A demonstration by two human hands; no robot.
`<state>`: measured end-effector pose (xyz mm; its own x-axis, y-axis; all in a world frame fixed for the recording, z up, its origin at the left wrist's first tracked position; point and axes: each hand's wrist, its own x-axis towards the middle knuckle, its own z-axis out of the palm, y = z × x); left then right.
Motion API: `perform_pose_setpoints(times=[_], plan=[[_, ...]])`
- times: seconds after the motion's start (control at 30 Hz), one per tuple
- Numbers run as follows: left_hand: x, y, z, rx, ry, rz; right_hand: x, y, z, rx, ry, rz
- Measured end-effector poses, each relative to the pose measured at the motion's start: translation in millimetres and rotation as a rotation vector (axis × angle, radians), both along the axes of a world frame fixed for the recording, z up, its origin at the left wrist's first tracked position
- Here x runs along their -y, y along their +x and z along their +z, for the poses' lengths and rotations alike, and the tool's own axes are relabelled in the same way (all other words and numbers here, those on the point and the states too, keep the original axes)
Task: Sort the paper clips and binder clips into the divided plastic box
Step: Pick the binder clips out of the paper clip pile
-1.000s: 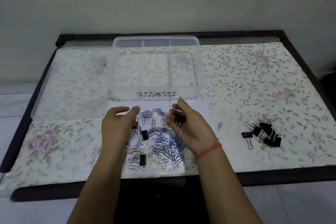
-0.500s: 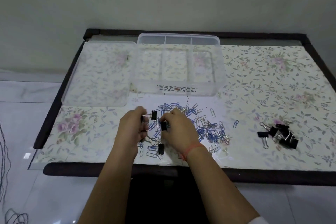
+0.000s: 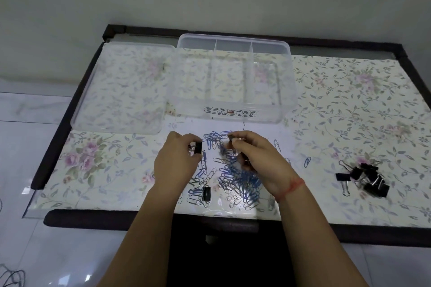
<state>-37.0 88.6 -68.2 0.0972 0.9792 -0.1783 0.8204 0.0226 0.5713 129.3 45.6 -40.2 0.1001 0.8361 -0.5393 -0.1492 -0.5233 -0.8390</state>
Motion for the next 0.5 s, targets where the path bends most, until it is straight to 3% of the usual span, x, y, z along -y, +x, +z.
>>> perform_pose_setpoints(times=[0.13,0.2,0.37,0.43,0.5], plan=[[2,-3,3,0.054,0.017,0.013,-1,-3,2,-0.204,0.058,-0.029],[4,-2,8,0.178,0.040,0.076,-2,-4,3,-0.311,0.083,-0.077],[16,3,35,0.668,-0.039,0.382,4,-7,3,-0.553,0.036,-0.177],[17,0,42,0.890,-0.196,0.510,8,-10,2,-0.572,-0.004,-0.220],[19,-5,46,1.164,-0.405,0.648,15,-14,3,-0.459,-0.035,-0.186]])
